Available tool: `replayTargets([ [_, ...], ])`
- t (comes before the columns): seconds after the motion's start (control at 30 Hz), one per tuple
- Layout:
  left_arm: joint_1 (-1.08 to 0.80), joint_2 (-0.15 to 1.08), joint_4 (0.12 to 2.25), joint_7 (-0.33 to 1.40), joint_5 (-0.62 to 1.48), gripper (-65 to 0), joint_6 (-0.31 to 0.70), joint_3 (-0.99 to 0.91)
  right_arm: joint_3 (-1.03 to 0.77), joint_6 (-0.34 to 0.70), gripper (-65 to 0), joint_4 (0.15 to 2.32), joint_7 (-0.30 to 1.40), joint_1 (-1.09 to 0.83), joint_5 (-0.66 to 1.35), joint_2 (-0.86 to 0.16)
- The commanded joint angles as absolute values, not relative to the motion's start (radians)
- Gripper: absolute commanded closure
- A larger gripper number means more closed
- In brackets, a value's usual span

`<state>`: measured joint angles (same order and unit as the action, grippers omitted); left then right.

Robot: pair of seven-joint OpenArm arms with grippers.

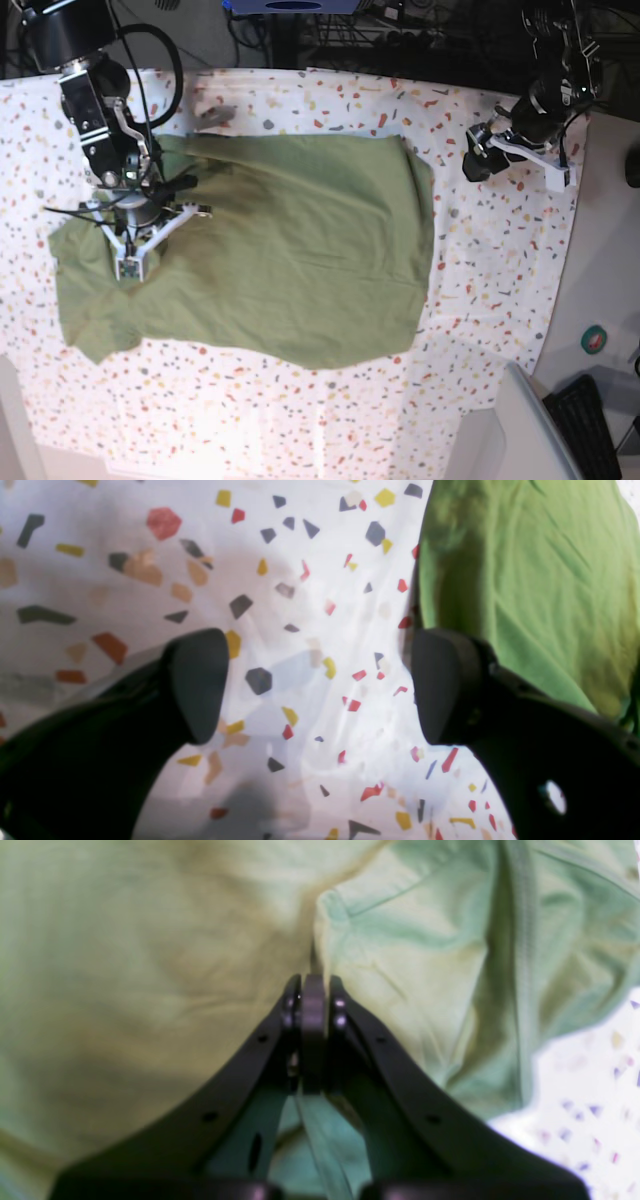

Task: Layout the t-shirt on the table in an organized manner, then fold the t-shirt properly
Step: 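Pull the shirt edges outward with both grippers to smooth it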

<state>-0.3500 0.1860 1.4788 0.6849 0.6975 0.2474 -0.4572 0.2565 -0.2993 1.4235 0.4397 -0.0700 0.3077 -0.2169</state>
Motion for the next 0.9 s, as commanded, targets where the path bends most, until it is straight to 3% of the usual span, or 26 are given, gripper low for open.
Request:
replayTargets([
  [0.0,-0.348,0.199,1.494,0.668,0.711,-54.6,0.255,-0.461,0.216,-0.303,0.0,1.491,0.417,-0.090,0.302,-0.225],
  [0.17,-0.346,0.200,1.491,0.668,0.711,-54.6,0.255,-0.461,0.054,-0.303,0.0,1.627,0.414,-0.249,0.303,-0.222],
  [0.4,-0.344,0.200,1.491,0.671,0.711,-54.6,0.255,-0.452,-0.140,-0.303,0.0,1.647,0.410,-0.380,0.308,-0.196],
  [0.67,-0.344,0.200,1.501,0.673,0.711,-54.6,0.255,-0.449,-0.335,-0.302,0.0,1.558,0.410,-0.389,0.308,-0.067],
  [0.87,-0.390,0.219,1.524,0.671,0.711,-54.6,0.255,-0.381,-0.361,-0.298,0.0,1.521,0.412,-0.387,0.392,-0.051],
])
